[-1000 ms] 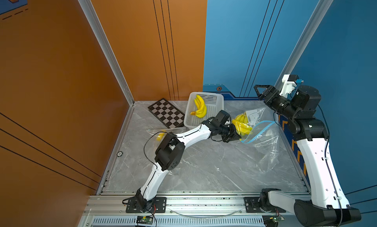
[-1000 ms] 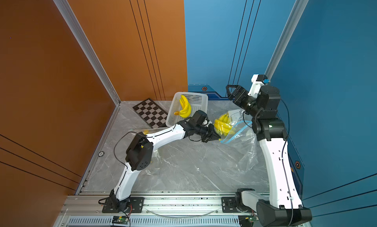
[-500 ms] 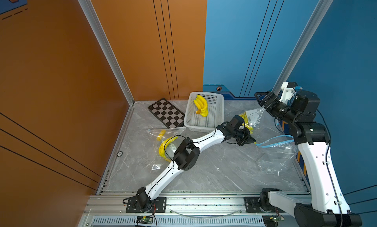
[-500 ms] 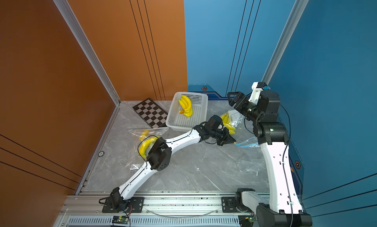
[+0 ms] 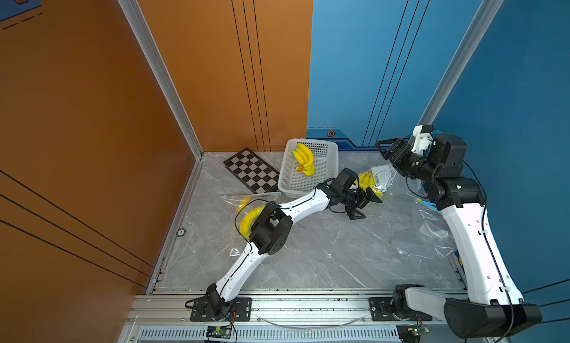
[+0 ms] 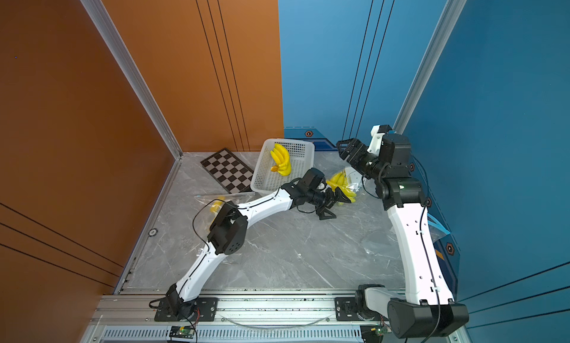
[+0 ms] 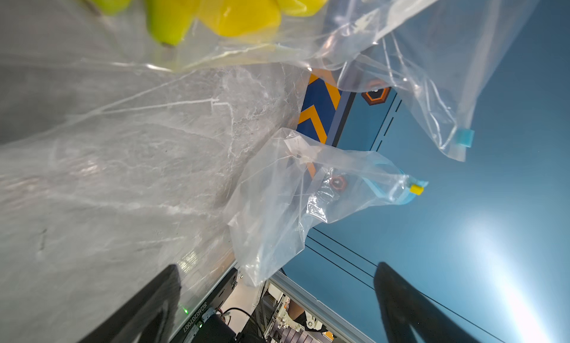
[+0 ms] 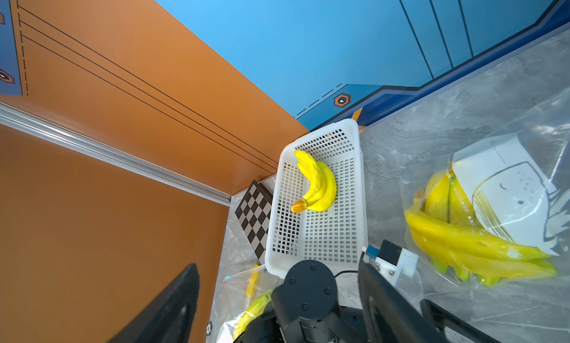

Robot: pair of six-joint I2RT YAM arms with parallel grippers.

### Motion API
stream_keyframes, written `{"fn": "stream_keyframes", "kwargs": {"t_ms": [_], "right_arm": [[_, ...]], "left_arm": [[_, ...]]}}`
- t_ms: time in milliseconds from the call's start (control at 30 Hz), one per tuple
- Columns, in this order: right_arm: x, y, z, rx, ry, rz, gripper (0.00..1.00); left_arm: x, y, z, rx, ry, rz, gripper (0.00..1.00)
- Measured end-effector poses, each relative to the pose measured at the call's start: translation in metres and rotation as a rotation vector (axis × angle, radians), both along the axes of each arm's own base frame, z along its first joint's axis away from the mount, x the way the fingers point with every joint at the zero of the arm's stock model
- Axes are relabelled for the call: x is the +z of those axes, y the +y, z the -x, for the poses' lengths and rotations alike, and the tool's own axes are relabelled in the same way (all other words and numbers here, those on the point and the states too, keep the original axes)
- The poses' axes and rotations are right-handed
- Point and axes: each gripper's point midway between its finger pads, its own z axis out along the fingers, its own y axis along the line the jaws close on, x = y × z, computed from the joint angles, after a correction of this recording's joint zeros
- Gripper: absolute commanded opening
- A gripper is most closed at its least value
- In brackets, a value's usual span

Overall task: Open the zip-top bag and take out the banana
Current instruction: Place the zipper food storage bag at the center of the board, then pick up the zipper food storage bag at the center of the board.

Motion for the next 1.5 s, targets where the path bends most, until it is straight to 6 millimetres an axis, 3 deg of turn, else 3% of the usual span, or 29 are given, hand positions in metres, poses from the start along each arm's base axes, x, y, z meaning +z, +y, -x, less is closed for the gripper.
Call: {"fn": "stream_keyframes", "kwargs": {"t_ms": [267,600,700,800,933,1033,1100,1233,1433,1500], "right_arm": [[-0.020,0.026,-0.010,0.051,0.052,0.014,0.82],[-0.033,0.043,-0.018,0.068,0.102,0.039,0.82],[-0.036,0.049,-0.023,0.075,0.133,0.050,0.82],[-0.044,0.059,-0.024,0.099,0.177,0.070,0.82],[-0.067,0.069,-0.019,0.120,0.261,0.103,0.82],[-0.089,0.069,-0.012,0.105,0.347,0.152,0.81],[-0.104,0.061,-0.007,0.069,0.406,0.197,0.82],[-0.121,0.021,0.001,-0.056,0.491,0.275,0.82],[-0.138,-0.084,0.003,-0.314,0.606,0.230,0.84],[-0.144,-0.105,-0.001,-0.353,0.637,0.221,0.84]], "left_arm": [[0.046,0.047,-0.017,0.019,-0.125,-0.018,0.98],[0.045,0.111,-0.016,0.031,-0.173,-0.140,0.98],[0.055,0.146,-0.016,0.058,-0.197,-0.166,0.98],[0.078,0.188,-0.020,0.107,-0.243,-0.168,0.98],[0.113,0.244,-0.019,0.171,-0.329,-0.171,0.98],[0.128,0.279,-0.005,0.197,-0.381,-0.180,0.98],[0.129,0.296,0.008,0.205,-0.394,-0.189,0.98],[0.115,0.325,0.033,0.219,-0.382,-0.216,0.98],[0.086,0.335,0.052,0.194,-0.321,-0.250,0.98],[0.083,0.335,0.051,0.188,-0.318,-0.256,0.98]]}}
